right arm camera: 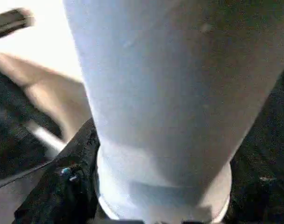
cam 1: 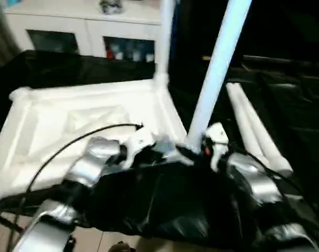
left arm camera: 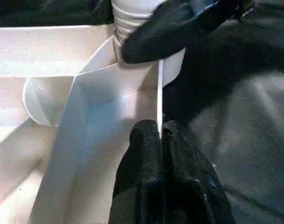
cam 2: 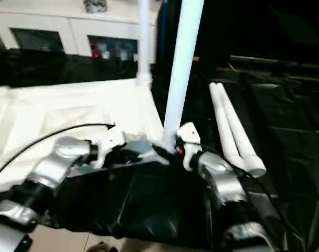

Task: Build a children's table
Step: Rotate leg to tighten

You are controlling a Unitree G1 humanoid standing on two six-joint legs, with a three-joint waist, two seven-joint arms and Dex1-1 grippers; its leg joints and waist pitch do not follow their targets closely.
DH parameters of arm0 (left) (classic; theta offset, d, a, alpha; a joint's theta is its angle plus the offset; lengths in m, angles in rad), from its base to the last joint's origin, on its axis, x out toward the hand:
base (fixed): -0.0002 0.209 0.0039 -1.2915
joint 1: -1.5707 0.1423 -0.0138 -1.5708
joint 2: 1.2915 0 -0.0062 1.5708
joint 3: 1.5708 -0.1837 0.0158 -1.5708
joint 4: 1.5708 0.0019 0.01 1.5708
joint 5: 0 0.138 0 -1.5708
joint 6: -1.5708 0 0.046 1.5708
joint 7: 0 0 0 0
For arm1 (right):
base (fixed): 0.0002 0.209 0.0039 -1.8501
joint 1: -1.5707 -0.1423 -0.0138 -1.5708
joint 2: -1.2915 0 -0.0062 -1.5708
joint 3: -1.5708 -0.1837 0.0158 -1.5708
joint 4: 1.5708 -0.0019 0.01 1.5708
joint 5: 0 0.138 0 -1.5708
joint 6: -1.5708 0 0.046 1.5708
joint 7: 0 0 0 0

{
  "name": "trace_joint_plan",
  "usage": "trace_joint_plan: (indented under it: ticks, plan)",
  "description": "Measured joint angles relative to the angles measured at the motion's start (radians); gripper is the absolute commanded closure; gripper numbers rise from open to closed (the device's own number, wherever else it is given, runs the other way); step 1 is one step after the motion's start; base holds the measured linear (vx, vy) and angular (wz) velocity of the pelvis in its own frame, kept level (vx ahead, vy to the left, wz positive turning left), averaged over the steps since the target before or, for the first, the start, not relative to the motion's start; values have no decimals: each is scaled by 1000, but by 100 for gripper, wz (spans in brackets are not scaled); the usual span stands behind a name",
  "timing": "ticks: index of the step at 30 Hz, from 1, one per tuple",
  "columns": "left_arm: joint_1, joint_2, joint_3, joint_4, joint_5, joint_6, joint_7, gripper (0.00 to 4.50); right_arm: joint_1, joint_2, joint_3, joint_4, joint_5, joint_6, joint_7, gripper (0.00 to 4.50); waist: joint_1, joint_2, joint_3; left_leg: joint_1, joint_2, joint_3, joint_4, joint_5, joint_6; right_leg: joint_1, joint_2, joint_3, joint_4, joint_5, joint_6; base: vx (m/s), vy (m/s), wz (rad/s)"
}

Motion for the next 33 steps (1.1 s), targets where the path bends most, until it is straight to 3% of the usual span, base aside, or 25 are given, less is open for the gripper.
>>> trace_joint_plan:
  ticks: [5, 8, 10, 11, 16, 20, 24, 33]
  plan:
    - [-33, -93, 6, 24, 48, 58, 158, 450, -77, 80, -67, 107, -28, -14, -250, 173, 0, 0, 0, -1, 0, 0, 0, 0, 0, 0, 0, 0, -1, 3, -4, 0, 0, 0]
    - [-37, -115, 6, 25, 65, 66, 203, 450, -99, 98, -73, 149, -53, -53, -323, 173, 0, 1, 0, -2, 0, 0, 0, 0, 0, 0, 0, 1, -1, 3, -3, 0, 0, 0]
    - [-38, -119, 6, 24, 65, 66, 211, 450, -101, 100, -73, 158, -54, -67, -335, 117, 0, 1, -1, -2, 0, 0, 0, 0, 0, 0, 0, 1, -2, 2, -2, 0, 0, 0]
    - [-38, -119, 5, 24, 65, 64, 211, 450, -101, 100, -76, 157, -47, -66, -331, 117, 0, 1, -1, -2, 0, 0, 0, 0, 0, 0, 0, 1, -2, 2, -2, 0, 0, 0]
    - [-27, -89, 6, 21, 64, 26, 168, 450, -96, 91, -82, 157, -31, -69, -225, 59, -5, 1, -1, -2, 0, 0, -2, 0, 0, -1, 0, 1, -2, 2, -2, 0, 0, 0]
    - [-11, -51, 1, -7, 55, 8, 96, 450, -78, 56, -49, 133, -30, -81, -107, 59, -5, 1, -1, -2, 0, 0, -3, 0, 0, -1, 0, 0, -2, 2, -2, 0, 0, 0]
    - [15, 13, -12, -45, 13, -28, -41, 450, -15, -53, 26, 40, -7, -90, 138, 59, 3, 1, 0, -4, 0, 1, -3, 0, 0, -2, 0, 0, -4, 1, -1, 0, 0, 0]
    - [22, 92, -13, -45, -36, -75, -231, 450, 47, -183, 82, -91, 45, -61, 452, 59, 11, -2, 1, -6, 0, 1, -2, 0, 0, -3, 0, 0, -5, 1, -1, 0, 0, 0]
